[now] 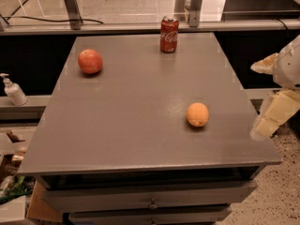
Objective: Move orange near coke can
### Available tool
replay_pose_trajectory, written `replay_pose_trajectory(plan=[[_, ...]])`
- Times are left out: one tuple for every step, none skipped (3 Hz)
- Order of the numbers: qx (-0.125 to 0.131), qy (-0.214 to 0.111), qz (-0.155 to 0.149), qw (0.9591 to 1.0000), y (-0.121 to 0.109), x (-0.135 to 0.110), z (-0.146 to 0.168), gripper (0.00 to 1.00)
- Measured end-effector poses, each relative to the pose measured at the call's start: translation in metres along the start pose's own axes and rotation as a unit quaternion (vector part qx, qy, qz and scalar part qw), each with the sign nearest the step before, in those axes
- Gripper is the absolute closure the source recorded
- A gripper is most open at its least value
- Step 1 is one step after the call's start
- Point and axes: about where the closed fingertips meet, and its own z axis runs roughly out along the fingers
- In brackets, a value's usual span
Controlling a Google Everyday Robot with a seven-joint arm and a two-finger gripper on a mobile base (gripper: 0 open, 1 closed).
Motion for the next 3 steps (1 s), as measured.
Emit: replay_pose_trajectory(plan=[[-0.018,-0.049,0.005,0.9986,0.001,-0.005,0.026,0.0],[-0.032,-0.091,0.011,0.9953,0.003,-0.012,0.05,0.0],[-0.04,-0.128,0.019,0.9908,0.004,-0.022,0.069,0.0]])
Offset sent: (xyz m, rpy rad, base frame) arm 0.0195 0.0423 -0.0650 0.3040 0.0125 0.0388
